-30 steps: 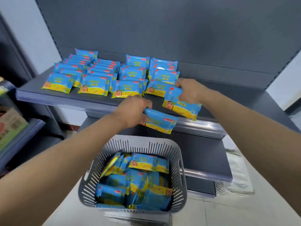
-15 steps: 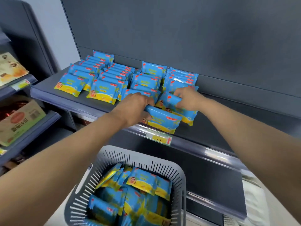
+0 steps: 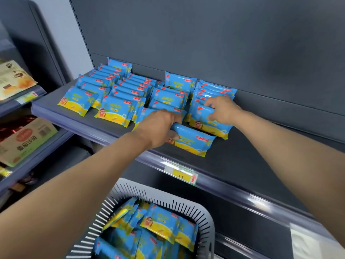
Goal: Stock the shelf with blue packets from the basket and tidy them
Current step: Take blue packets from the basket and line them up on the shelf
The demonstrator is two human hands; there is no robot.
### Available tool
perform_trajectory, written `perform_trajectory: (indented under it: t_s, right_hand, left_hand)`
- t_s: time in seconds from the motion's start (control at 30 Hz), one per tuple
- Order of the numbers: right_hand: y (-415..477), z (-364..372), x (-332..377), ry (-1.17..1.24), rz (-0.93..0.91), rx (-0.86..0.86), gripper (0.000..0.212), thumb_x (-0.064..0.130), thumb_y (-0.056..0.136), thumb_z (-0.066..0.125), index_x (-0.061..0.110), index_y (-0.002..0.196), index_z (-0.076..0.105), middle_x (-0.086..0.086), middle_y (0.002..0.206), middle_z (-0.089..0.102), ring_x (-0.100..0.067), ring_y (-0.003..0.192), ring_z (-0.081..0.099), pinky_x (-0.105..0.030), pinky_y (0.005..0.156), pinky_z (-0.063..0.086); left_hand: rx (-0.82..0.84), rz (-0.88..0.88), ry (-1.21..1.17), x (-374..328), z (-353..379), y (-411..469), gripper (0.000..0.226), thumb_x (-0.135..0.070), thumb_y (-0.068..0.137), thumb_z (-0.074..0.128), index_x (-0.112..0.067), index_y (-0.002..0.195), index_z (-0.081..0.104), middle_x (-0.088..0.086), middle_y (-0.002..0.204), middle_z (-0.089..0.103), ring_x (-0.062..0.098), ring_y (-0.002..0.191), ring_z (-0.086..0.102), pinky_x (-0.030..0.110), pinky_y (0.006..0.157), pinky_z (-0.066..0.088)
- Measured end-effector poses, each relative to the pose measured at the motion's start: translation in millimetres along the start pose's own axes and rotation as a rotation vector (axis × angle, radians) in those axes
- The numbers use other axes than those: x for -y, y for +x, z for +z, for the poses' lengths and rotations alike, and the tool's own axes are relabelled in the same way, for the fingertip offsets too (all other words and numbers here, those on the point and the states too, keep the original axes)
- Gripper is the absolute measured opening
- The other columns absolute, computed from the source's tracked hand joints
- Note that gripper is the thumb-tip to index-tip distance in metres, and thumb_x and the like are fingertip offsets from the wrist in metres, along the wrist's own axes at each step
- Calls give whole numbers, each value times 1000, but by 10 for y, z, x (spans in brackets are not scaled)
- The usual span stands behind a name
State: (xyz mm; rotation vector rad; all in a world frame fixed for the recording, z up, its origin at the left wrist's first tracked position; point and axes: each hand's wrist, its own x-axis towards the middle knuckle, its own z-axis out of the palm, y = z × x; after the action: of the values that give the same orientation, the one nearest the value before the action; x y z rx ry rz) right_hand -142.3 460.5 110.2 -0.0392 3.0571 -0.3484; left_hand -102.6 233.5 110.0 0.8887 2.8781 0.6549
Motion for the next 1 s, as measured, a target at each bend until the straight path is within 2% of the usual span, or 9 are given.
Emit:
perform_trajectory:
  t_s: [0.07, 0.13, 0.23, 0.37, 0.47, 0.57, 0.67, 0.83, 1.0]
  right_hand:
    - [7, -3, -26, 12, 3, -4, 50, 17, 80, 71, 17, 127, 53, -9, 130, 52, -27, 117, 49, -36, 94, 44]
    - [8, -1, -47, 7, 15, -19, 51, 22, 79, 71, 21, 128, 54, -6, 131, 53, -27, 118, 50, -36, 93, 45]
    - [-4, -26, -59, 48, 37, -42, 47, 24, 79, 72, 24, 124, 58, -6, 129, 56, -25, 116, 53, -33, 92, 44]
    - [-57, -76, -71, 145, 32, -66, 36, 21, 82, 69, 21, 117, 64, -6, 120, 61, -22, 109, 57, -30, 91, 46]
    - [-129, -106, -72, 187, 26, -98, 33, 17, 85, 65, 18, 118, 63, -5, 117, 63, -20, 104, 58, -25, 86, 43]
    - [-214, -143, -51, 170, 38, -173, 31, 15, 89, 57, 16, 120, 61, -6, 118, 62, -23, 105, 57, -28, 87, 44]
    - [-322, -186, -18, 153, 53, -217, 32, 16, 90, 53, 16, 121, 59, -7, 120, 62, -26, 108, 57, -34, 93, 47]
    - [-537, -245, 57, -32, 21, -277, 35, 24, 91, 54, 16, 125, 56, -9, 129, 56, -28, 119, 49, -35, 94, 40]
    - [-756, -304, 229, -139, 1, -296, 34, 26, 91, 52, 13, 123, 55, -10, 126, 56, -30, 119, 46, -37, 95, 38]
  left_hand:
    - [11, 5, -15, -12, 52, 84, 24, -19, 74, 75, -25, 77, 51, 4, 79, 56, 21, 69, 49, 27, 56, 37]
    - [17, 4, -34, -21, 103, 172, 26, -19, 74, 75, -26, 75, 50, -2, 70, 52, 16, 63, 45, 23, 50, 31]
    - [18, -9, -56, -22, 181, 302, 26, -20, 73, 75, -27, 77, 51, -12, 66, 47, 14, 62, 46, 23, 51, 30]
    - [-5, 25, 58, -14, 295, 459, 23, -27, 77, 71, -18, 92, 56, 1, 83, 52, 24, 85, 51, 29, 65, 35]
    - [-29, 55, 204, -20, 367, 564, 39, -34, 82, 65, -13, 114, 54, 7, 100, 55, 26, 103, 45, 35, 83, 37]
    - [-45, 35, 283, -57, 395, 651, 45, -35, 84, 61, -15, 123, 49, 8, 115, 52, 27, 113, 40, 38, 93, 33]
    - [-41, 31, 363, -103, 414, 715, 48, -34, 85, 60, -14, 127, 46, 9, 121, 49, 28, 117, 38, 39, 97, 30]
    - [-50, 36, 457, -160, 444, 718, 51, -32, 89, 56, -13, 133, 39, 9, 129, 44, 28, 122, 37, 38, 102, 28]
    - [-152, 102, 420, -222, 276, 517, 48, -29, 88, 56, -13, 132, 42, 7, 128, 45, 27, 122, 37, 36, 102, 25]
